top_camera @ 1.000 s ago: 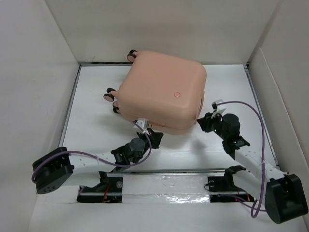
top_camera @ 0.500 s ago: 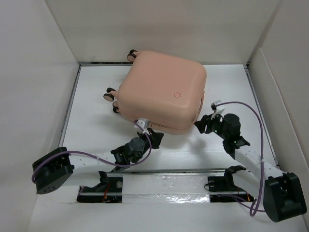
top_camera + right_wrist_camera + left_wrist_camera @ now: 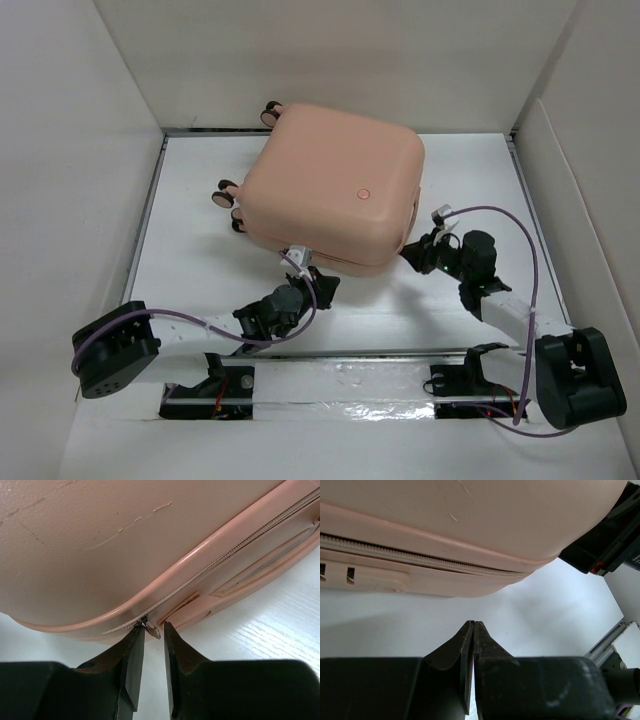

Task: Pack the luggage

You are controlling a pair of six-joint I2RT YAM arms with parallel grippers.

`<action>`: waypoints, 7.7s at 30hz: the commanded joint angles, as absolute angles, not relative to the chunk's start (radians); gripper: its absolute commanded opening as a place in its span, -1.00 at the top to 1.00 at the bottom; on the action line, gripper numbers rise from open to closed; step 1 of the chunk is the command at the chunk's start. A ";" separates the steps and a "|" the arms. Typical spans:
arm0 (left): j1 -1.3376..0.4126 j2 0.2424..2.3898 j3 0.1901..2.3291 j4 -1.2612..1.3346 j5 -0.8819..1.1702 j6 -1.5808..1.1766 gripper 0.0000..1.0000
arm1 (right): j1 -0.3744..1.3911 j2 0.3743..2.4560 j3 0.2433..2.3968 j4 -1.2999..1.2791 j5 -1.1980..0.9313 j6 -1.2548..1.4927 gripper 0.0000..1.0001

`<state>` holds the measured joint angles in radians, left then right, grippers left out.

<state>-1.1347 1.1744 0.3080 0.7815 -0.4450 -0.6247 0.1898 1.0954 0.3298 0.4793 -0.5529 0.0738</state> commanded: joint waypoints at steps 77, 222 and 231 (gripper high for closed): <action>0.032 1.174 0.836 0.241 -0.043 -0.905 -0.54 | 1.091 1.299 0.436 0.689 0.141 0.400 1.00; -0.371 1.938 1.669 -0.042 0.468 0.229 -0.68 | 0.716 0.649 0.247 0.225 -0.225 0.230 1.00; -0.371 2.002 1.749 -0.088 0.511 0.238 -0.55 | 0.716 0.664 0.253 0.236 -0.227 0.229 1.00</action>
<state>-0.3584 1.9934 1.7020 -0.1295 0.4683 0.2417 0.7177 0.6685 0.2256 0.1631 -0.1749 0.2386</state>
